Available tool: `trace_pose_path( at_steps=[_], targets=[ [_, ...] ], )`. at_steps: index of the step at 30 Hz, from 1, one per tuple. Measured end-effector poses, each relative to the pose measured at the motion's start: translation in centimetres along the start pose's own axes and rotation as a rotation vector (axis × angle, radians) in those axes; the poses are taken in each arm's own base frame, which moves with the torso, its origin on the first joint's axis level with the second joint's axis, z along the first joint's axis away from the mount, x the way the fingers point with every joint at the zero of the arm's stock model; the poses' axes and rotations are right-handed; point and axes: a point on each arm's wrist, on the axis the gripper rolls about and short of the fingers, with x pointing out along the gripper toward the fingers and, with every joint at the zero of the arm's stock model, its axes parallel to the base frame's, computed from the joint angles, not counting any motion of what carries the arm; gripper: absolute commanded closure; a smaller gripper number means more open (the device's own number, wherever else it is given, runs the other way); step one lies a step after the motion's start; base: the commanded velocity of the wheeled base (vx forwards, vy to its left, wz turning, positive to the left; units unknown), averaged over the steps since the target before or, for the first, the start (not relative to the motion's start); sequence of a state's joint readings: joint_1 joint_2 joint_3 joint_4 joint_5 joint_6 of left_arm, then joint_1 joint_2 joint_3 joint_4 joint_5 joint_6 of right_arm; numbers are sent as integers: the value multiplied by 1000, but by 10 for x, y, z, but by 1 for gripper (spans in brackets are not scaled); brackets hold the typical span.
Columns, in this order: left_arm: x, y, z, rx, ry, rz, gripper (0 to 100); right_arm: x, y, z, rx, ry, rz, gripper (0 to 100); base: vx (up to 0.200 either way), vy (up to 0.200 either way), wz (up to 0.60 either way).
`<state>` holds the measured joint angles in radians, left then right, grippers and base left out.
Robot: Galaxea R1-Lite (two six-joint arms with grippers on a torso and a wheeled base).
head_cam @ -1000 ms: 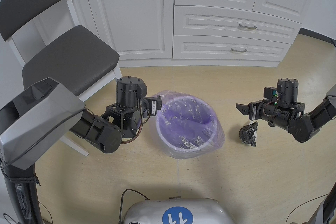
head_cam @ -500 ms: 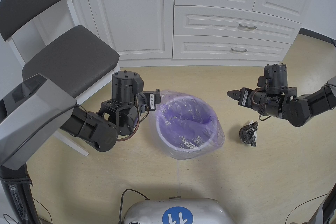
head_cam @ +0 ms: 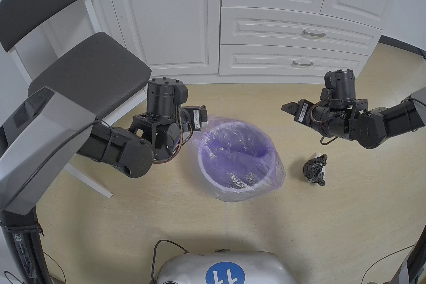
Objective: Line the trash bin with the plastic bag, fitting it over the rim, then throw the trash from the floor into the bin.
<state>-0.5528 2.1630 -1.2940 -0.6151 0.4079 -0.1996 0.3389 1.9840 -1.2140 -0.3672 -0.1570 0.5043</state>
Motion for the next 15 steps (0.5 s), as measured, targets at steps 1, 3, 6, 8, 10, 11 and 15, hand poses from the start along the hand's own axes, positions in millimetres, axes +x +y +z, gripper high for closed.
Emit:
trace_pose_path(
  at_steps=[1,3,6,8,10,11,15],
  targets=[
    [1,0,0,-1,1,1,0,1,2,-1,0,12,-5,0,0,0,0],
    [1,0,-1,-2,4,3,0,2,5,-2,2,20,-11,0,0,0,0],
    [1,0,-2,-11,6,2,0,5,10,-4,16,28,-24,0,0,0,0],
    [1,-1,-3,-12,9,0,0,6,12,-3,29,29,-32,0,0,0,0],
    [1,-2,-4,-13,12,-1,0,9,14,-3,41,40,-53,0,0,0,0],
    [1,-2,-5,-13,13,-2,0,10,15,-4,44,51,-64,0,0,0,0],
    [2,-3,-8,-11,18,-4,0,18,18,-6,54,89,-100,0,0,0,0]
  ],
)
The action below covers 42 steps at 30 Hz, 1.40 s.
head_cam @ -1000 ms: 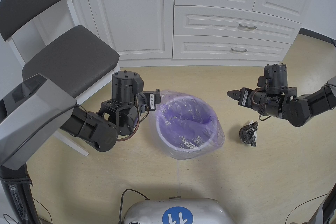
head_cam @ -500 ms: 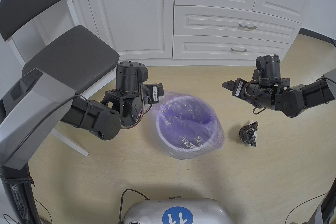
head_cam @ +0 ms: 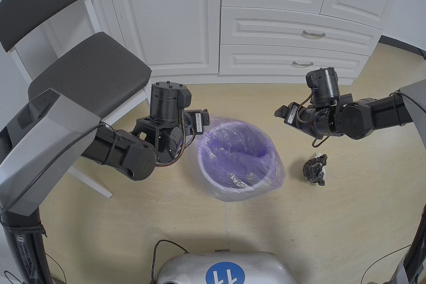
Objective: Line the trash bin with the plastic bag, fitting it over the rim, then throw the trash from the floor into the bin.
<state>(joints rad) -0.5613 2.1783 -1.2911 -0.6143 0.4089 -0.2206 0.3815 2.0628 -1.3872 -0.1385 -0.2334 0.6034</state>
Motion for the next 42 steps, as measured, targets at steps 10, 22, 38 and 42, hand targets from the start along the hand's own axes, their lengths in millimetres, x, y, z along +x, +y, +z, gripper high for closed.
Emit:
trace_pose_path(
  at_steps=[10,22,38,42],
  targets=[
    [6,1,-5,4,8,6,0,27,4,-12,-4,27,-28,0,0,0,0],
    [15,0,-14,12,23,16,0,60,12,-57,-61,148,-98,0,0,0,0],
    [36,-6,-48,35,71,18,0,51,19,-145,-330,389,-124,0,0,0,0],
    [39,-13,-65,50,95,5,0,39,27,-169,-396,437,-106,0,0,0,0]
  ],
)
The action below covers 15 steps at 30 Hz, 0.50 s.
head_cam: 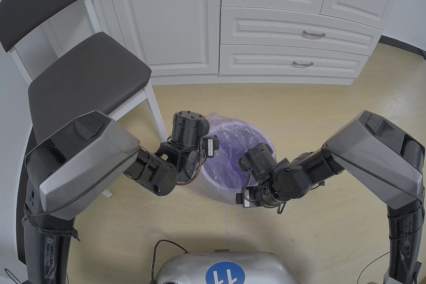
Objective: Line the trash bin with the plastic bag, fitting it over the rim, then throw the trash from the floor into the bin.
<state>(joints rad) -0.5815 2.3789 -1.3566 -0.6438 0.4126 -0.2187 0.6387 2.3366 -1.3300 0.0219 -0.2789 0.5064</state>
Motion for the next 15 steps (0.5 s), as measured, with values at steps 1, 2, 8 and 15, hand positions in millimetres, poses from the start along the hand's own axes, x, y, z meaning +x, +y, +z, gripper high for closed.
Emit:
trace_pose_path(
  at_steps=[1,2,8,15],
  targets=[
    [1,-2,-4,3,4,-2,0,0,2,-3,-10,7,1,0,0,0,0],
    [3,-3,-7,6,9,-4,0,0,4,-6,-18,11,3,0,0,0,0],
    [15,-10,-26,20,35,-9,0,5,8,-15,-39,35,4,0,0,0,0],
    [29,-3,-31,12,33,16,0,-4,9,-15,-49,26,9,0,0,0,0]
  ],
)
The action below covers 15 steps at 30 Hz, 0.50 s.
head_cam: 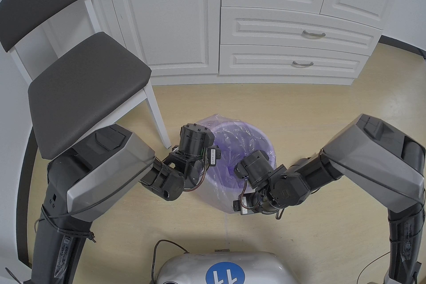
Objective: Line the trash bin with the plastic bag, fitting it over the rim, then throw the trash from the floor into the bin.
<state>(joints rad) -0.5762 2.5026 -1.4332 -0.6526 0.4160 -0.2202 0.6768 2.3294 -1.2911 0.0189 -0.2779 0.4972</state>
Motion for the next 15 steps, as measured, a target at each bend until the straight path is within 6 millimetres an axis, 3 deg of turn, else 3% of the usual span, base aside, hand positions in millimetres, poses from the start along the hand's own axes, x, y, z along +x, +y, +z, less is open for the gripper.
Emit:
trace_pose_path(
  at_steps=[9,15],
  targets=[
    [19,44,26,-56,-47,86,0,-43,-11,16,2,-75,33,0,0,0,0],
    [33,56,22,-64,-46,111,0,-55,-26,29,27,-114,35,0,0,0,0]
  ],
)
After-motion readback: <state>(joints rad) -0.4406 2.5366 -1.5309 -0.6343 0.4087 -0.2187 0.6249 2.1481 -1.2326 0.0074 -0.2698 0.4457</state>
